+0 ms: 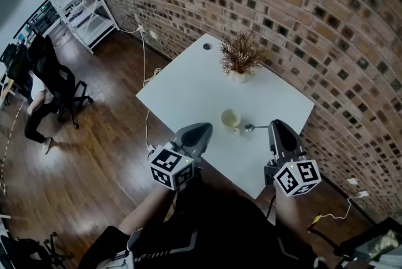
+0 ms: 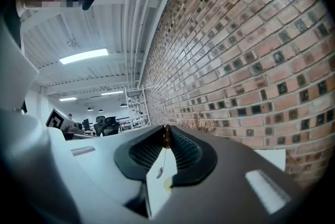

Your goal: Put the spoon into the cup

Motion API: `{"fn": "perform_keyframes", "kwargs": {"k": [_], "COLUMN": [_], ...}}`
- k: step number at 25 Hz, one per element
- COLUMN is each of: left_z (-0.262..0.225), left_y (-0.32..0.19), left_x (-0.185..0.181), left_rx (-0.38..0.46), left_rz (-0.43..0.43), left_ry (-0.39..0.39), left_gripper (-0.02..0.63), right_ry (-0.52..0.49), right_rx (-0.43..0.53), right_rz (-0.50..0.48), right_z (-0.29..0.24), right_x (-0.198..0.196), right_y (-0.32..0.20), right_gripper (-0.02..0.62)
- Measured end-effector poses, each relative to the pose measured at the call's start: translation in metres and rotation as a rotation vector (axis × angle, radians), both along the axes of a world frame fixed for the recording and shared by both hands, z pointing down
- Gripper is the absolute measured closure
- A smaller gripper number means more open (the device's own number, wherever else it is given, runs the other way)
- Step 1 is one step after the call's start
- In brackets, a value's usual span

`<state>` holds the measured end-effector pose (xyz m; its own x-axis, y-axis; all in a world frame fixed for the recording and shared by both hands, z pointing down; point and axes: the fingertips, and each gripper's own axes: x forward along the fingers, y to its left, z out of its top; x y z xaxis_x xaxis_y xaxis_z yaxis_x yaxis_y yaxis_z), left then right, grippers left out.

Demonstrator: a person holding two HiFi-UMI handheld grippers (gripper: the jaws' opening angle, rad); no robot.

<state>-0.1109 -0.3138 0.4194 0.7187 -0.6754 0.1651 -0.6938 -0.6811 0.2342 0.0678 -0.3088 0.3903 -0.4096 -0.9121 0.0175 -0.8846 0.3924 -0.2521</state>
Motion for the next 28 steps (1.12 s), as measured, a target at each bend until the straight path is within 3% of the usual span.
{"fn": "perform_keyframes", "kwargs": {"k": [15, 28], "left_z": [0.035, 0.112], "left_y": [-0.092, -0.130], "left_x": [-0.074, -0.061], "left_rx": [-0.034, -0.129], "left_rz": [0.092, 0.188], "left_ry": [-0.017, -0.086], "left_gripper": [0.611, 0.611], "right_ry": [0.018, 0.018], "right_rx": [-0.102, -0.263], "right_rz": [0.148, 0.235], "right_z": [0.063, 0.164], "right_x": [-0.056, -0.042], "right_y": [-0.087, -0.109], "right_gripper": [0.545, 0.546]}}
